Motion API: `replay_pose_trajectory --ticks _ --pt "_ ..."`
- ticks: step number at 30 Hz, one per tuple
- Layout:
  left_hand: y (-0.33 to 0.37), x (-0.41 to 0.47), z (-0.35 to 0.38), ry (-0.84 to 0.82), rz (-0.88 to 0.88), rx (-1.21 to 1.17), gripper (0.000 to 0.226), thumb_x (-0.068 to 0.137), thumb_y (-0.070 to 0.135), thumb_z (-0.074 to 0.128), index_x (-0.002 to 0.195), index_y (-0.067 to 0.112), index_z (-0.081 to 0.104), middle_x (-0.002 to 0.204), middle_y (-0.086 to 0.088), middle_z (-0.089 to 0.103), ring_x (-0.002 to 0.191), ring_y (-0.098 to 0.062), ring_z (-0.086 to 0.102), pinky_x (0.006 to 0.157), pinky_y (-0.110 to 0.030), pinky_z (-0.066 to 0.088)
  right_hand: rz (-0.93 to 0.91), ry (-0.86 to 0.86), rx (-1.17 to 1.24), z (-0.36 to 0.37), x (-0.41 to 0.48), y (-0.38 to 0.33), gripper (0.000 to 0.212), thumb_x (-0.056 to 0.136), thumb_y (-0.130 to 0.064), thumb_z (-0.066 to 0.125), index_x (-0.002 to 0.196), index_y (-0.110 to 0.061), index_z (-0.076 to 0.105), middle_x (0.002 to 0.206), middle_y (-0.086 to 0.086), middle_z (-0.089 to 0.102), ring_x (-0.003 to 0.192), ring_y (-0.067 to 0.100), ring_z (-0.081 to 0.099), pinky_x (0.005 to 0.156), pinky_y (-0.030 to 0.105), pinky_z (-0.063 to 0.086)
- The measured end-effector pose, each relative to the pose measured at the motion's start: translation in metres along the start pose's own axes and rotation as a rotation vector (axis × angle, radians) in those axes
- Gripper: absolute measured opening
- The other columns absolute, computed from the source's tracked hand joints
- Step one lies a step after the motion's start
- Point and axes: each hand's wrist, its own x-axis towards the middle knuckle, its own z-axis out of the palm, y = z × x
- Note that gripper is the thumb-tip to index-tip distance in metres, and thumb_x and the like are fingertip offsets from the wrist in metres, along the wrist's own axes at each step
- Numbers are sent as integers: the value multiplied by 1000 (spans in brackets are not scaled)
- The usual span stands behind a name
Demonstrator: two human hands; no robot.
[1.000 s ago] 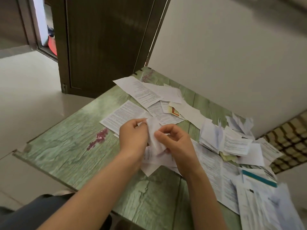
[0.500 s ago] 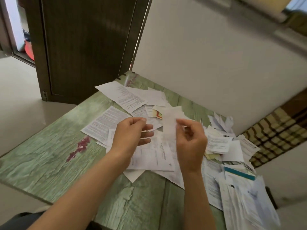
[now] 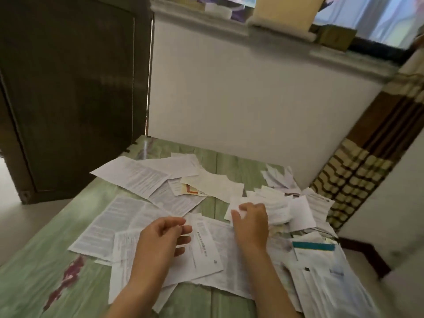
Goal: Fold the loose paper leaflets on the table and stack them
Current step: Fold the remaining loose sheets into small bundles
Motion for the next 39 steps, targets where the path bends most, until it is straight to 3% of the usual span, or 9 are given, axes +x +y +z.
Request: replay_pose_trajectory --ticks 4,9,11,17,23,26,31,36,39 --pt "-6 2 8 -28 75 137 20 91 1 51 89 14 66 84 1 72 82 -14 66 69 -28 49 -37 34 -236 1 0 2 28 91 -27 60 114 -12 66 118 8 49 110 24 44 92 30 36" --pt "-13 -2 12 -99 283 474 21 90 9 56 88 27 64 91 19 62 85 2 56 65 -7 38 11 -85 -257 -1 0 4 21 97 -10 43 107 -10 61 105 5 50 88 20 53 65 24 35" --pt "-16 -1 11 -139 344 602 22 91 11 55 88 33 61 93 23 57 88 -3 56 69 -9 37 34 -122 -187 -2 0 4 24 97 -10 38 114 -9 56 101 3 49 90 22 53 64 25 33" --pt "-24 1 10 -235 512 846 41 87 5 59 83 44 48 94 27 51 100 -8 53 93 -27 41 -15 -222 -276 -4 -4 -3 45 93 -41 48 128 -13 42 124 12 44 113 29 46 88 37 41" --pt "-26 -1 18 -262 566 827 31 90 11 55 90 42 50 101 27 49 99 12 44 83 -2 31 -10 -69 -276 -1 4 5 28 95 -21 48 119 -8 49 117 14 48 104 29 49 81 36 39" --pt "-27 -3 20 -277 552 835 26 90 14 53 92 40 50 103 24 51 102 7 46 85 -6 33 18 35 -296 2 8 11 21 92 -9 52 112 -3 55 110 17 51 97 33 51 74 36 35" --pt "-26 -4 20 -274 555 832 23 91 16 52 93 39 52 105 23 52 103 5 47 87 -12 34 34 91 -357 2 13 18 17 93 -7 51 109 -6 58 111 14 50 101 31 48 82 36 36" --pt "-22 -3 14 -254 546 817 27 91 13 52 91 40 52 105 23 53 104 7 47 86 -11 35 -85 279 -266 5 11 8 21 61 9 78 71 -3 65 74 14 54 65 30 51 58 33 39" --pt "-19 -1 10 -228 533 813 28 92 13 53 90 41 52 103 25 52 103 12 44 83 -2 31 -195 372 -184 1 6 0 23 57 13 79 66 -3 64 68 12 53 59 27 50 54 30 41"
